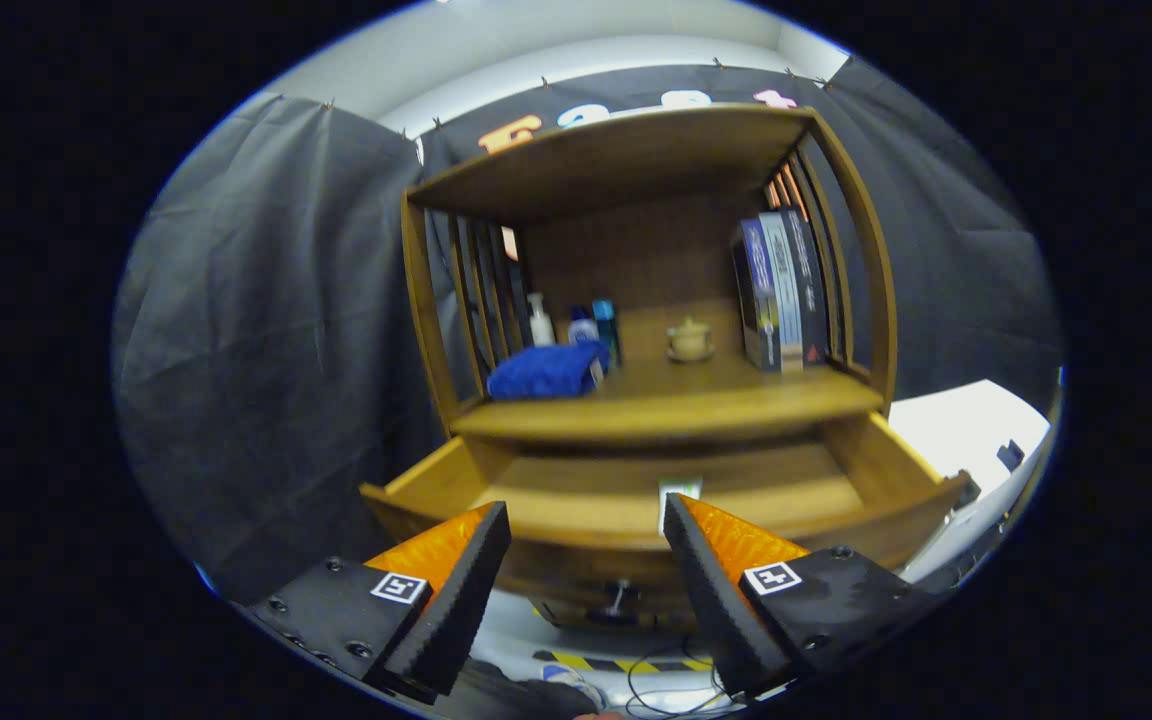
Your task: Pull open the drawer, take out the items inside it, and place them on the countertop above the cabinet.
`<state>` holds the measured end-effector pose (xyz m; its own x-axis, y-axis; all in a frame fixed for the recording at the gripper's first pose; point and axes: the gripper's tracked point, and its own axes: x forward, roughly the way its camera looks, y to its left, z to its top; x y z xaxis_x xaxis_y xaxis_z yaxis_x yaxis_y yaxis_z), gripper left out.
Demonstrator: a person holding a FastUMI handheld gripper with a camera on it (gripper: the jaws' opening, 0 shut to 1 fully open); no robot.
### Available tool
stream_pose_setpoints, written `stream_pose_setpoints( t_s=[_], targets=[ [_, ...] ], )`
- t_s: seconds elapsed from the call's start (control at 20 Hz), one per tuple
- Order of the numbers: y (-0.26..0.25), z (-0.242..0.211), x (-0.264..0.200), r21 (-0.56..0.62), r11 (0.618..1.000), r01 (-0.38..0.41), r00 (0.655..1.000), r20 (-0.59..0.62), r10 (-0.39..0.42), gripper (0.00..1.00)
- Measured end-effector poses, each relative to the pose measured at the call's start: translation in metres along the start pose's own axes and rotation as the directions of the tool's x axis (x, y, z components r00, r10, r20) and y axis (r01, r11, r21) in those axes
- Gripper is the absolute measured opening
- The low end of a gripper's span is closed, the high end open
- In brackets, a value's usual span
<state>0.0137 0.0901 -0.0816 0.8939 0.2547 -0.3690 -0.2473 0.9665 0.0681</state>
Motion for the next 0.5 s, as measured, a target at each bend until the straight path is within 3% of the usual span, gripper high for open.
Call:
stream_pose_setpoints(
  t_s=[0.1, 0.25, 0.4, 0.5],
  targets=[
    [-0.01, 0.047, 0.017, -0.052, 0.999, 0.01, 1.0, 0.027, -0.008, 0.99],
    [-0.018, 0.082, 0.055, -0.128, 0.992, 0.017, 1.0, 0.014, -0.015, 0.99],
    [-0.019, 0.058, 0.089, -0.149, 0.989, 0.0, 0.992, -0.124, -0.018, 0.99],
    [-0.027, 0.015, 0.11, -0.103, 0.995, -0.002, 0.962, -0.273, -0.026, 0.99]
  ],
)
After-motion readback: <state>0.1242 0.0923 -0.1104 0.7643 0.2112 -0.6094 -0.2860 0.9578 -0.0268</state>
